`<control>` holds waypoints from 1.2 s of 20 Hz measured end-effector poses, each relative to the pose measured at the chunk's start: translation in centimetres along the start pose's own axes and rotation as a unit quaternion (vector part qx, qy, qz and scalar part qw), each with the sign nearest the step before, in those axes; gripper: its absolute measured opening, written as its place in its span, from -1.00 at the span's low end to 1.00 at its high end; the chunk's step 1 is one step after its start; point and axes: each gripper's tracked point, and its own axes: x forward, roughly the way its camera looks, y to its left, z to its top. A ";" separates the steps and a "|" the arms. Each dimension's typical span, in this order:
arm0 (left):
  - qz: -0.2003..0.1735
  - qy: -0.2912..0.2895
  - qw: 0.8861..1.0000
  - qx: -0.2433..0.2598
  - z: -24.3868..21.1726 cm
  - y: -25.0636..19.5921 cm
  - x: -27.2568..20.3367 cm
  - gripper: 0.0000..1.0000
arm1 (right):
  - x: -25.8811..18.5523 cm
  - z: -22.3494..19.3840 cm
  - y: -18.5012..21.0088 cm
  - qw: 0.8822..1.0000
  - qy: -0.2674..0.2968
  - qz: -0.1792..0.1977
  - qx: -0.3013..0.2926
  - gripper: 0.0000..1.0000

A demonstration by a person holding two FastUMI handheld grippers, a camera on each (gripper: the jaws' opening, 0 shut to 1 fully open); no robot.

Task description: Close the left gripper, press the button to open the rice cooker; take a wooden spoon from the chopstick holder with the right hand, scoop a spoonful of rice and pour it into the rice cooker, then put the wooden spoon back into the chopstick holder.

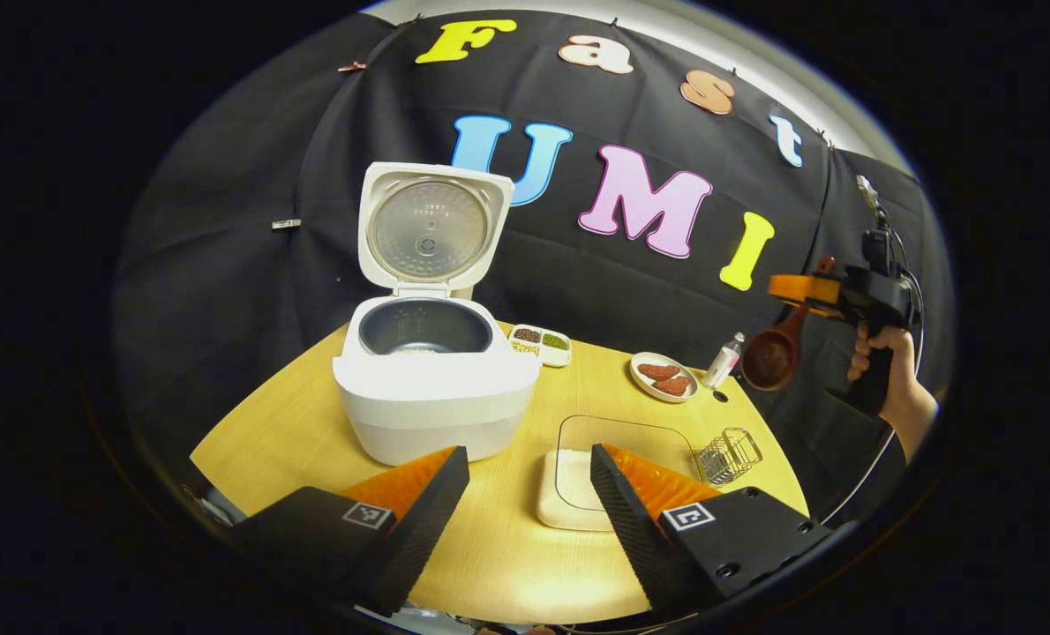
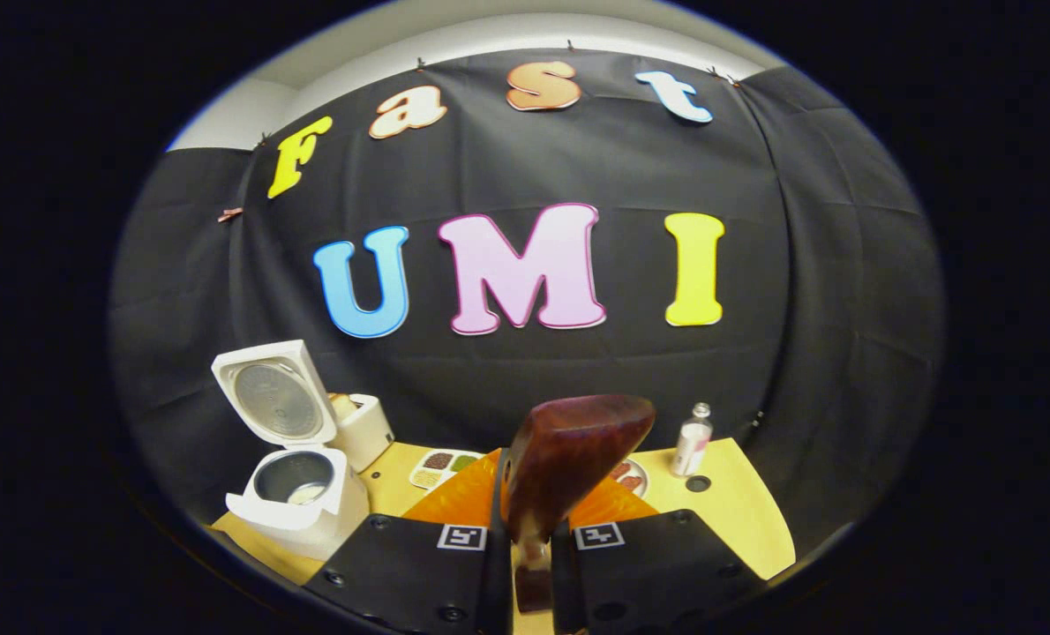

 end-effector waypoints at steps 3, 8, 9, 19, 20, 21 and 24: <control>0.010 0.006 0.999 -0.034 0.1 -1.3 0.1 0.92 | -0.1 -1.5 -4.2 1.000 0.009 -0.016 0.022 -0.57; 0.048 -0.005 0.999 -0.016 1.5 -1.9 -0.4 0.92 | 0.9 -6.1 -9.6 0.997 0.031 -0.042 0.065 -0.57; 0.056 -0.010 0.998 -0.010 1.8 -1.9 -0.7 0.92 | 1.1 -7.3 -10.5 0.995 0.038 -0.047 0.074 -0.57; 0.106 -0.016 0.994 -0.037 2.1 -3.2 -1.3 0.92 | 3.2 -16.2 -13.4 0.982 0.090 -0.065 0.154 -0.58; 0.109 -0.017 0.993 -0.034 2.3 -3.0 -1.4 0.94 | 3.4 -16.9 -13.5 0.981 0.095 -0.067 0.157 -0.58; 0.112 -0.019 0.993 -0.034 2.5 -2.7 -1.5 0.92 | 3.5 -17.5 -13.5 0.979 0.098 -0.068 0.164 -0.57; 0.123 -0.020 0.991 -0.044 2.5 -1.9 -1.9 0.92 | 3.6 -19.0 -13.4 0.975 0.097 -0.071 0.186 -0.55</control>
